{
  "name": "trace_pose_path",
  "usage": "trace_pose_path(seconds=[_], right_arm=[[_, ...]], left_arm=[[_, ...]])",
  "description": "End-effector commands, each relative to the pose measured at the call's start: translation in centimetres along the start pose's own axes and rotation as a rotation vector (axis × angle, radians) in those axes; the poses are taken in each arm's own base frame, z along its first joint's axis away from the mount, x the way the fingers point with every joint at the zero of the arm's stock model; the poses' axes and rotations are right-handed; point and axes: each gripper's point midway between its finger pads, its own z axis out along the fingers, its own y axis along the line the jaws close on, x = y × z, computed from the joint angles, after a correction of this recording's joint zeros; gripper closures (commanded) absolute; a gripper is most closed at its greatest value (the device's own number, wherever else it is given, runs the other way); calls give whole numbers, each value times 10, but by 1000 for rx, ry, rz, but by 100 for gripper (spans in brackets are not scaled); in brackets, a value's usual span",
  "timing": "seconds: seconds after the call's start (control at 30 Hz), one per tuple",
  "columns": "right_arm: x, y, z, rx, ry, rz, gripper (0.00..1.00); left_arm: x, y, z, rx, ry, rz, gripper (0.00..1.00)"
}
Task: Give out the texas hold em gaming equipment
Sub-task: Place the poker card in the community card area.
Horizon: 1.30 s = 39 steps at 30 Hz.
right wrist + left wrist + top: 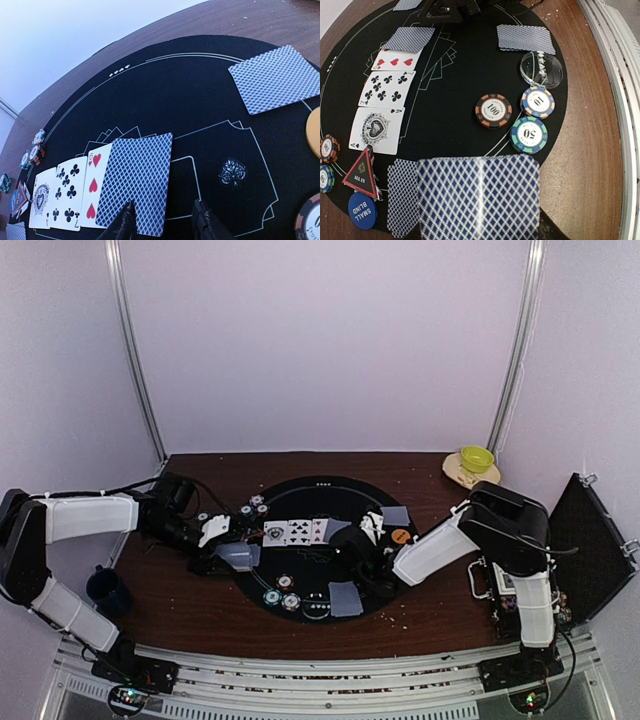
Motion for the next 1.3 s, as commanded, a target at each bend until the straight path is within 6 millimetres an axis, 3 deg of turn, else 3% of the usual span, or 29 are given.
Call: trace_pose_path(seconds=[0.0,0.17,0.33,0.6,1.27], right_arm=[[-36,12,-15,1,-53,-45,51],[-56,27,-23,-33,-53,-93,36],[-49,56,-7,-62,29,-213,1],[-20,54,23,-36,128,-302,0],[-6,30,48,50,178,-383,0]], left_arm=[[-12,4,-5,-22,-34,34,47],[-13,3,-5,-23,-36,37,47],[-13,3,-6,-24,-37,38,47],[-16,2,-9,-31,-46,43,47],[-16,2,-9,-30,-46,43,47]])
